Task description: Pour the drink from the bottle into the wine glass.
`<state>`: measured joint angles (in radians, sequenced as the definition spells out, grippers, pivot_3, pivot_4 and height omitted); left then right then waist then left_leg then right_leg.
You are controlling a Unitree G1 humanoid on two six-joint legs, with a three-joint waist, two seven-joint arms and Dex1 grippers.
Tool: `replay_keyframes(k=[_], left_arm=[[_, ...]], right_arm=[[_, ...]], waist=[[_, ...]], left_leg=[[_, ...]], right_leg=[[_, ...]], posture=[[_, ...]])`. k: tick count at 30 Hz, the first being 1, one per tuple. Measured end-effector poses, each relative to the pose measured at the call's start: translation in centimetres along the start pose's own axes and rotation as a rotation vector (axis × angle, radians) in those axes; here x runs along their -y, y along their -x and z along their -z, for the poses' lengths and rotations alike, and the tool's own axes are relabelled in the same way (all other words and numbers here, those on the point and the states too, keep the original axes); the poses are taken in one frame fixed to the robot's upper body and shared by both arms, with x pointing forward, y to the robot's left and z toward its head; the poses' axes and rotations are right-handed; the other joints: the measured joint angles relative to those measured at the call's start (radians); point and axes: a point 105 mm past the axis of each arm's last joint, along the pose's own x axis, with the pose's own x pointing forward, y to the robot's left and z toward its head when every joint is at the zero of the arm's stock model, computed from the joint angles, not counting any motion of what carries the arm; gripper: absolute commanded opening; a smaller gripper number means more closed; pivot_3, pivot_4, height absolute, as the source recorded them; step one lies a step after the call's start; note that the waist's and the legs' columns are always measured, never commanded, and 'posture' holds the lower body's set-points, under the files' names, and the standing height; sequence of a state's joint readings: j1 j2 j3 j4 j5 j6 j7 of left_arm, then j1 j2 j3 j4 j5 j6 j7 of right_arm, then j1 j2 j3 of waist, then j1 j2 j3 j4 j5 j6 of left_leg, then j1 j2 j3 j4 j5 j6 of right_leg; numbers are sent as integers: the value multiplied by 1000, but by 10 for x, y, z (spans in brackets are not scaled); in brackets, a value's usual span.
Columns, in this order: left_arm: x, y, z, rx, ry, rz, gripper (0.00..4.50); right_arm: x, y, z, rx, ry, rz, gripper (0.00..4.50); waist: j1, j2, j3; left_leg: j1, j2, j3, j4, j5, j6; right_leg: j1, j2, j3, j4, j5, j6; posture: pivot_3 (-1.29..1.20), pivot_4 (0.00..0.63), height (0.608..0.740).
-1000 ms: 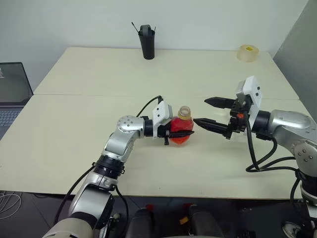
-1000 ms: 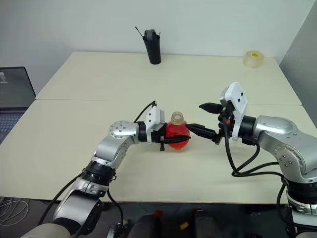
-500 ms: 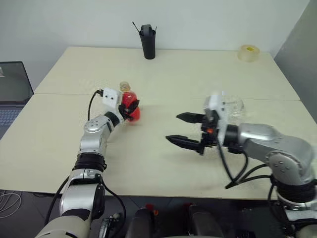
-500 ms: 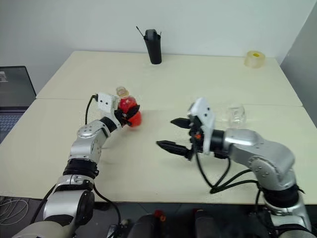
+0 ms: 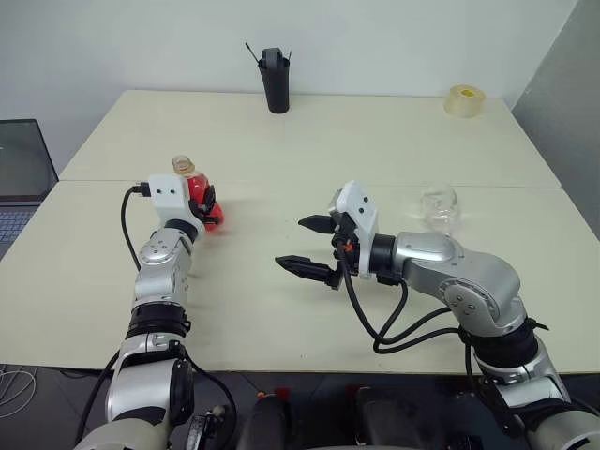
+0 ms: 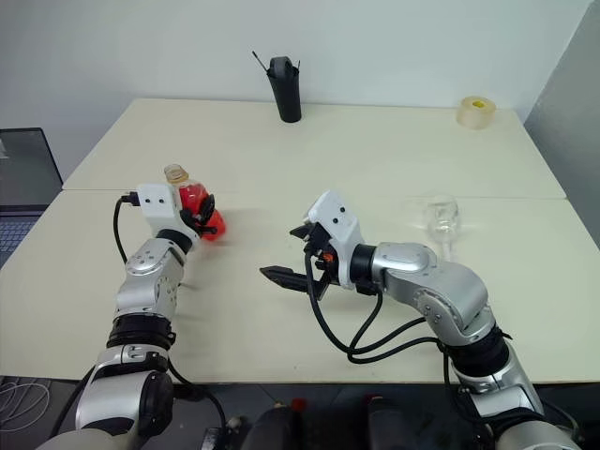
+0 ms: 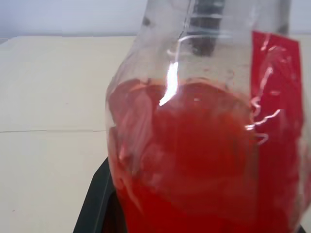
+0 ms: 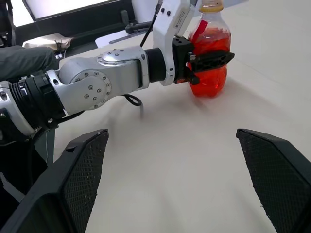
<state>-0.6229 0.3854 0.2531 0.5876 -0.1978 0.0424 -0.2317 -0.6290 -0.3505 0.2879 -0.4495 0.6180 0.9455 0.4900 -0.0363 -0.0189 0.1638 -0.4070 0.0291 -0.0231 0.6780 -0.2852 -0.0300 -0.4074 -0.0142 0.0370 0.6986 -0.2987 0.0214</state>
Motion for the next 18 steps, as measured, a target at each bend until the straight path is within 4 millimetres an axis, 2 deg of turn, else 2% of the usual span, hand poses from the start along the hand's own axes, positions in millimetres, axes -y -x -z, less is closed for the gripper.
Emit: replay_keyframes(k=[2, 7, 11, 18], left_arm=[[-2, 2, 1, 2, 3, -13, 1554], [-7, 5, 4, -3, 5, -46, 3154], [-8, 11, 21, -57, 20, -60, 4395], [-10, 13, 26, -82, 24, -66, 4457]], right_arm=[[-2, -1, -1, -4, 9, -17, 4500], [-2, -2, 1, -9, 8, -33, 4500], [-1, -2, 2, -15, 9, -33, 4500], [-2, -3, 2, -16, 15, -44, 4500]], waist=[[0, 0, 0], [0, 0, -1], [0, 0, -1], [2, 0, -1]], left_leg=[[0, 0, 0, 0, 0, 0], [1, 0, 0, -1, 0, 0], [1, 0, 0, -1, 0, 0], [1, 0, 0, -1, 0, 0]], right_leg=[[0, 0, 0, 0, 0, 0], [0, 0, 0, 0, 0, 0], [0, 0, 0, 0, 0, 0], [0, 0, 0, 0, 0, 0]], posture=[[0, 150, 740], [0, 150, 740], [0, 150, 740], [0, 150, 740]])
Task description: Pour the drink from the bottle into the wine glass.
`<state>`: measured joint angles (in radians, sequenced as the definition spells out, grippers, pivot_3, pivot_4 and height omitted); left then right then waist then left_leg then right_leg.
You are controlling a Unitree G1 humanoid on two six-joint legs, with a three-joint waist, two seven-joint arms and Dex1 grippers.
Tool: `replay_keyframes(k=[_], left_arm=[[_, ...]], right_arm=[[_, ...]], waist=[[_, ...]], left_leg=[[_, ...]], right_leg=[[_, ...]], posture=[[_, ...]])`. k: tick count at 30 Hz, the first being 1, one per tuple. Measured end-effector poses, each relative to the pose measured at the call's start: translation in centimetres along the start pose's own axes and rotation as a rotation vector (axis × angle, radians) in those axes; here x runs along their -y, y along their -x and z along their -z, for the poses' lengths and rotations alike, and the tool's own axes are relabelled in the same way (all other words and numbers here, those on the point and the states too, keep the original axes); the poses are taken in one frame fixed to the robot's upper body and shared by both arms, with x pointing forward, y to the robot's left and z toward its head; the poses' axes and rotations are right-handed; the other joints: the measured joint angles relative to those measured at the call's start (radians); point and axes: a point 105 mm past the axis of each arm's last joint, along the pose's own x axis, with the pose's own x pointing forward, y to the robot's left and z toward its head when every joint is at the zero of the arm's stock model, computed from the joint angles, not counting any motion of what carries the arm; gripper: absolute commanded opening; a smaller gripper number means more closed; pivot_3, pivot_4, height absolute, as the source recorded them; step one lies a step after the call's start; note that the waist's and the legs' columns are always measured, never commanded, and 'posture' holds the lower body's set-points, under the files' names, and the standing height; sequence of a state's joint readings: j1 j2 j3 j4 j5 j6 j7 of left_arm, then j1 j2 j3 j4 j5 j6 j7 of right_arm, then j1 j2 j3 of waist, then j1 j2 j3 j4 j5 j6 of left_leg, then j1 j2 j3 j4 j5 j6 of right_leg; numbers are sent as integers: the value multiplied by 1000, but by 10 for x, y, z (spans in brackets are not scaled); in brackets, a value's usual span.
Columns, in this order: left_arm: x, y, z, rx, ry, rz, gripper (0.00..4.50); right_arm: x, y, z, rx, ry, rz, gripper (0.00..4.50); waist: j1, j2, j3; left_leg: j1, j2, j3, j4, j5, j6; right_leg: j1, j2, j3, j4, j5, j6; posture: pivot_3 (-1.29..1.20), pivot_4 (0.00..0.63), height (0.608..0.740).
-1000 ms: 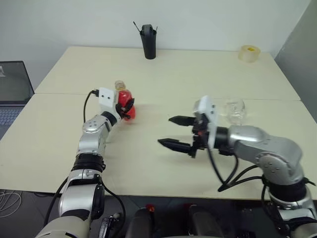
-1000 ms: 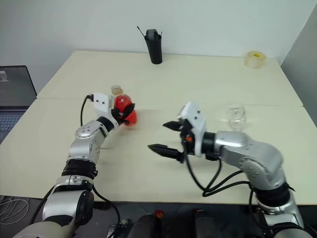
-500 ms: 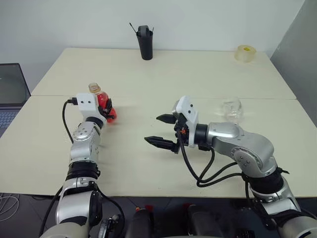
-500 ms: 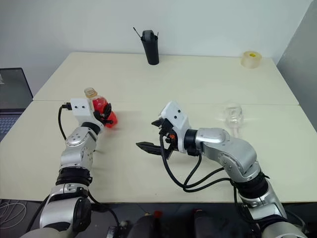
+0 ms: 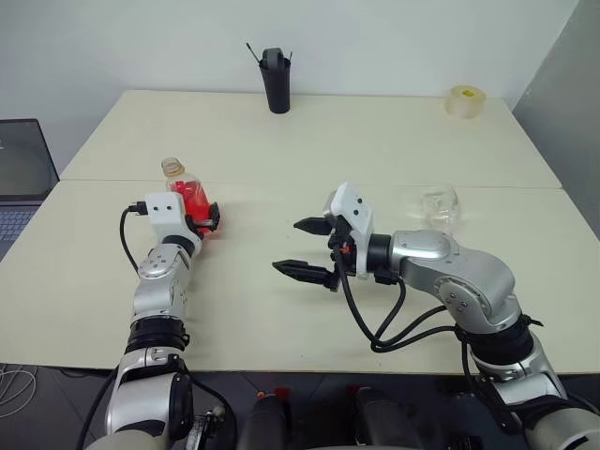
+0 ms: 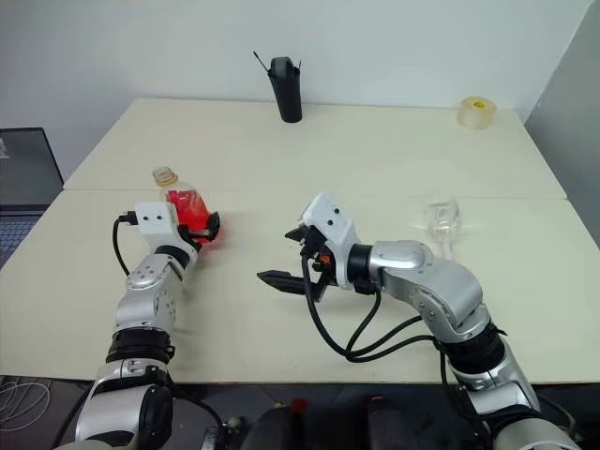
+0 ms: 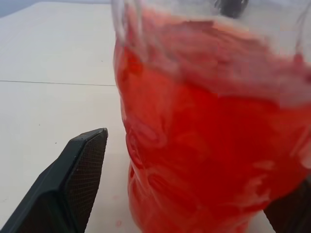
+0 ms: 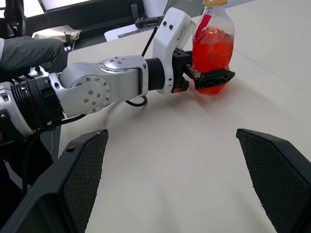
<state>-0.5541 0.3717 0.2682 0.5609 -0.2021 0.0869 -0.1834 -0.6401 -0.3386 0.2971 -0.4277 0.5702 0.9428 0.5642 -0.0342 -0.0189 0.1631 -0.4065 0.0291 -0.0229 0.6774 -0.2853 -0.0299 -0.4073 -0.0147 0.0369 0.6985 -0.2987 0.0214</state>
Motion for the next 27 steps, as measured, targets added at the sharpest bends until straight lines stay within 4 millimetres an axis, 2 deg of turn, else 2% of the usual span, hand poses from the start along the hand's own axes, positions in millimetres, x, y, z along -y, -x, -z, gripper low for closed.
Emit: replay_keyframes(k=[3, 9, 20, 27], left_arm=[[-2, 1, 0, -9, -3, 0, 4457], [-9, 20, 5, -35, -21, 17, 4457], [-16, 41, 15, -85, -7, 11, 4457], [-25, 70, 27, -126, -4, 38, 4457]], right_arm=[[0, 0, 0, 0, 0, -5, 4500], [1, 3, 2, -13, 5, -7, 4500], [13, 4, 5, -26, 16, 9, 4500], [17, 5, 8, -32, 18, 0, 4500]], waist=[[-1, 0, 0], [-3, 0, 0], [-2, 0, 0], [-1, 0, 0]], left_leg=[[0, 0, 0, 0, 0, 0], [0, 0, -1, 0, 0, 0], [0, 0, 0, -1, 0, 0], [0, 0, -1, -1, 0, 0]], right_leg=[[0, 0, 0, 0, 0, 0], [0, -1, 1, 0, 0, 0], [0, -1, 1, -1, 0, 0], [0, -2, 1, -1, 0, 0]], posture=[[0, 150, 740], [0, 150, 740], [0, 150, 740], [0, 150, 740]])
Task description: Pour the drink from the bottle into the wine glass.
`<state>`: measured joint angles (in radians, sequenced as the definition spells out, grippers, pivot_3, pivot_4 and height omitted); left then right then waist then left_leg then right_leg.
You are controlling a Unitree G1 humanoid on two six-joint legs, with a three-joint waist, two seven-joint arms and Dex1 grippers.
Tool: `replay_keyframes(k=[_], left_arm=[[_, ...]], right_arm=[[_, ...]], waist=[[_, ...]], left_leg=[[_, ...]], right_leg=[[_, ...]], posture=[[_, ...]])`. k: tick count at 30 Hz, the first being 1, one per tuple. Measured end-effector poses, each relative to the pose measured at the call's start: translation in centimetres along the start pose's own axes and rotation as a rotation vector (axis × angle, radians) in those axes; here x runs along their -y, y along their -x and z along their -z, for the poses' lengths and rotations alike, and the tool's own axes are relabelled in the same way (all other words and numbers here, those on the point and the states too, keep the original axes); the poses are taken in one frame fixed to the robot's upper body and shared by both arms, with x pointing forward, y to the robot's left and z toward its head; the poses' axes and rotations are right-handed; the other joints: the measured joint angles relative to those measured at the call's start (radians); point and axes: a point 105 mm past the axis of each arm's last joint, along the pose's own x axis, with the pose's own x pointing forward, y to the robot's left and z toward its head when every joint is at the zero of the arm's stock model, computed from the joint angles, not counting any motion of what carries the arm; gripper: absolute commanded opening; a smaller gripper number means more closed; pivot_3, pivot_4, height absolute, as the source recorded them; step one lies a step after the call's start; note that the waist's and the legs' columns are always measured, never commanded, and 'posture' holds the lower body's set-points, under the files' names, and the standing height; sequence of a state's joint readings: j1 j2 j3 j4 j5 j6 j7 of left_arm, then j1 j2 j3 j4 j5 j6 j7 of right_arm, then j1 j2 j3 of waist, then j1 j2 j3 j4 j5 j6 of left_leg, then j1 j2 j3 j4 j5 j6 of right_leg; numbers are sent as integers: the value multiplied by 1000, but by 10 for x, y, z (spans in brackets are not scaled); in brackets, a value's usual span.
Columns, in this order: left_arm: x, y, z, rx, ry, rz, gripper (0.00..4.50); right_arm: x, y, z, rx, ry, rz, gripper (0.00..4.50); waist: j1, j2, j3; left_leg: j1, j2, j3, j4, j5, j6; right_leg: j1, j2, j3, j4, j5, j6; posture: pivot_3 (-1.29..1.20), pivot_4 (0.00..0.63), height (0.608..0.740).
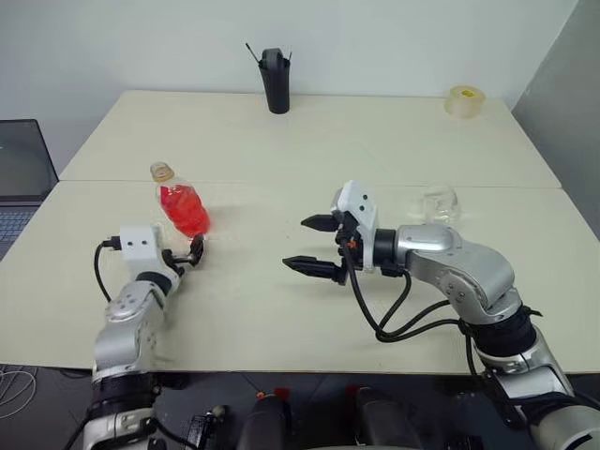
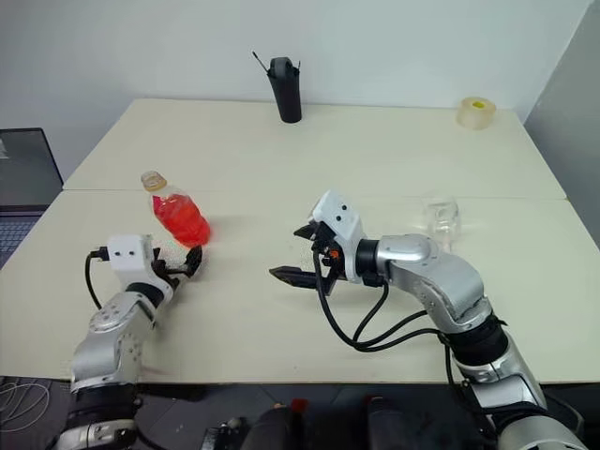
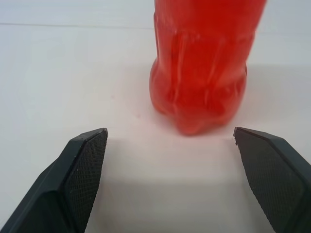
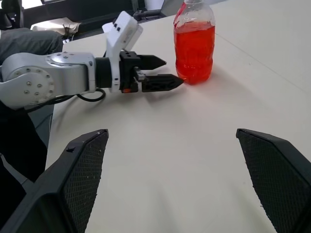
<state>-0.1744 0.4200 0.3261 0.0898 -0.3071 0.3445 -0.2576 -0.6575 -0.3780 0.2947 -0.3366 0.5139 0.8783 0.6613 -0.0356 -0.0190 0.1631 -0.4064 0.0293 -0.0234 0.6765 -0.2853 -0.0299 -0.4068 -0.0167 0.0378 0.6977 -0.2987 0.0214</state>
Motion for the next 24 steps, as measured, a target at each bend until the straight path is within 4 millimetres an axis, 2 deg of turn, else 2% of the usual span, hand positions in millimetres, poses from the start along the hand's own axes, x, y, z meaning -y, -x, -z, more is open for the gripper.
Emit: replay_keyframes(k=[5, 8, 12, 15, 18, 20, 24], left_arm=[[-4, 33, 16, -58, -40, 99, 4457], [9, 48, 15, -65, -21, 235, 4457], [52, 68, 1, -68, -122, 538, 4457], [87, 69, -16, -44, -182, 705, 4457], [129, 67, -37, 20, -254, 875, 4457], [155, 65, -50, 68, -295, 969, 4457], [183, 57, -55, 107, -390, 1049, 4457]], right_arm=[[5, 9, 3, -24, 3, 4, 4500], [11, 17, 1, -20, -17, 21, 4500], [14, 39, 2, -67, -51, 55, 4500], [16, 58, -9, -70, -120, 116, 4500], [29, 73, -20, -103, -204, 239, 4500], [50, 87, -22, -151, -261, 388, 4500], [95, 128, -5, -268, -434, 613, 4500]], waist=[[2, 0, 0], [3, 0, 0], [9, 0, 0], [9, 0, 0], [7, 0, 0], [5, 0, 0], [5, 1, 1]], left_leg=[[0, 0, 0, -1, 0, 0], [0, 0, 0, 0, 0, 0], [-1, -1, 0, -1, 0, 0], [0, -1, 0, -1, 0, 0], [0, -1, 0, -1, 0, 0], [0, -1, 1, -1, 0, 0], [-1, -2, 2, -1, 0, 0]], right_leg=[[0, -1, 0, 0, 0, 0], [1, -1, -1, -1, 0, 0], [1, -2, -1, -2, 0, 0], [2, -1, -1, -2, 0, 0], [2, 0, -1, -1, 0, 0], [1, 3, 0, -1, 0, 0], [1, 3, 1, -2, 0, 0]], posture=[[0, 150, 740], [0, 150, 740], [0, 150, 740], [0, 150, 740], [0, 150, 740], [0, 150, 740], [0, 150, 740]])
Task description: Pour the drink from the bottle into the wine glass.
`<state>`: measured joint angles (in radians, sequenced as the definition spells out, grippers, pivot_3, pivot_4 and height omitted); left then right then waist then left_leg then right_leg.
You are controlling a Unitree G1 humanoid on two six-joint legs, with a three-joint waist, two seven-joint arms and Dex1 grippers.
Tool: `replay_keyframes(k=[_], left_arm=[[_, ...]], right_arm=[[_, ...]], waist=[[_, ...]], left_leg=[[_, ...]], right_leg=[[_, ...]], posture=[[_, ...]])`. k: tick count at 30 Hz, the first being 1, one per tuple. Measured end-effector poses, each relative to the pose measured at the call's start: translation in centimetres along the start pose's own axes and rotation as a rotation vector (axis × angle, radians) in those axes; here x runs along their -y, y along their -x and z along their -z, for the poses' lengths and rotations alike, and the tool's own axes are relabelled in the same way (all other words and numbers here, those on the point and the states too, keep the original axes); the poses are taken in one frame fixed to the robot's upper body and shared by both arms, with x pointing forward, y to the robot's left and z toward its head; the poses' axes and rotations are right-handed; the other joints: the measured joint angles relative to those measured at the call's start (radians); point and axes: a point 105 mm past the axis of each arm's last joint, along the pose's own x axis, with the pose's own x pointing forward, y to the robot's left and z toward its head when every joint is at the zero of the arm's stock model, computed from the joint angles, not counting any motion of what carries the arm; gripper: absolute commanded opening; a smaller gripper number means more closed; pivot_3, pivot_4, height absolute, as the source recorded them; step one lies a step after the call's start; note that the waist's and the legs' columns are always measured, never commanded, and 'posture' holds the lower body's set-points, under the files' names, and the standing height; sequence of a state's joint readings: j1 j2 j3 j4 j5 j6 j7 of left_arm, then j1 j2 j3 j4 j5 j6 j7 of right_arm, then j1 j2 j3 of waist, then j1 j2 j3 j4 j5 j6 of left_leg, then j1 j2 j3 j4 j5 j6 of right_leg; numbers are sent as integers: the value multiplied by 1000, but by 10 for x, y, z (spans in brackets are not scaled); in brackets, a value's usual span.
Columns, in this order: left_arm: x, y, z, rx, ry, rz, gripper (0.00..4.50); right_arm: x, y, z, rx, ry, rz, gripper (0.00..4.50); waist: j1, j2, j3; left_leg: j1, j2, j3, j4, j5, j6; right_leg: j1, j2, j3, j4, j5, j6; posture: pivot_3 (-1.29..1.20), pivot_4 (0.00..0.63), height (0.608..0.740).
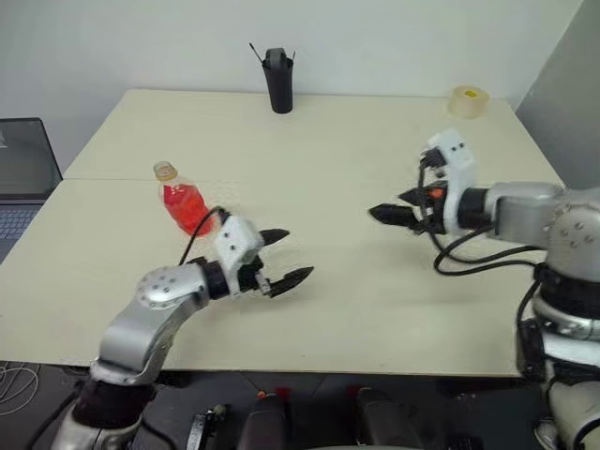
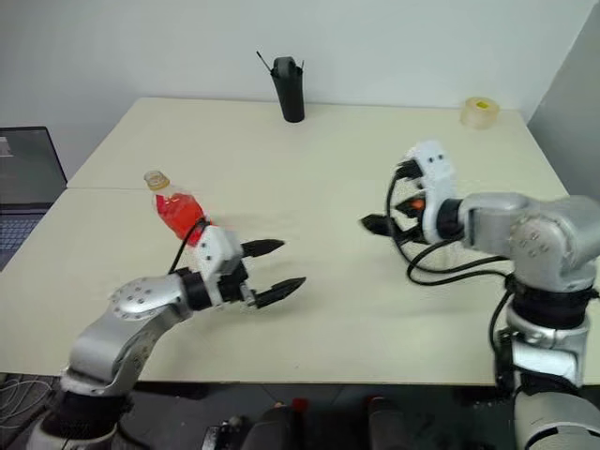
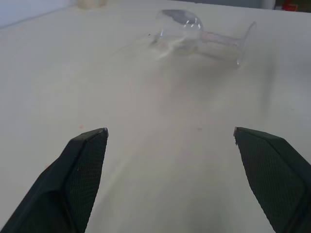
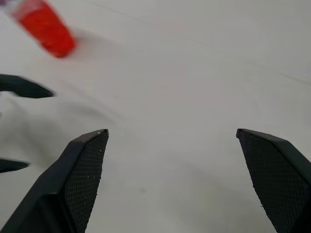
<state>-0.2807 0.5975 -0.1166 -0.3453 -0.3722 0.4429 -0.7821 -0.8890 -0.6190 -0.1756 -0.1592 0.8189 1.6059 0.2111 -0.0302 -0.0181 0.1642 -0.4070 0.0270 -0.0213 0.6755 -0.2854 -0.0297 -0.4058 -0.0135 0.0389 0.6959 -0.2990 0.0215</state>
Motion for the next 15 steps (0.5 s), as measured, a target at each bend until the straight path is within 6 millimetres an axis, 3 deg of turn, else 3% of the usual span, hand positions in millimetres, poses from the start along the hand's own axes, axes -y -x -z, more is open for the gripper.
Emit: replay_keyframes(k=[4, 6, 15], left_arm=[[11, -23, -4, 14, -45, 113, 4457], [15, -29, -5, 22, -58, 145, 4457], [31, -45, -8, 71, -52, 213, 4457]], right_arm=[[43, 21, -23, -100, -127, 139, 4500], [51, 29, -29, -152, -174, 162, 4500], [60, 20, 15, -543, -339, 186, 4500]], waist=[[-3, 3, 2], [-5, 3, 2], [-1, 5, 3]], left_leg=[[0, -1, 5, 0, 0, 0], [0, 0, 5, -1, -1, 2], [-3, 2, 4, 1, -2, 3]], right_leg=[[-2, 2, 2, 0, 0, 0], [-2, 6, 4, -2, 0, -1], [-5, 7, 4, -1, 0, -2]], posture=[[0, 150, 740], [0, 150, 740], [0, 150, 740]])
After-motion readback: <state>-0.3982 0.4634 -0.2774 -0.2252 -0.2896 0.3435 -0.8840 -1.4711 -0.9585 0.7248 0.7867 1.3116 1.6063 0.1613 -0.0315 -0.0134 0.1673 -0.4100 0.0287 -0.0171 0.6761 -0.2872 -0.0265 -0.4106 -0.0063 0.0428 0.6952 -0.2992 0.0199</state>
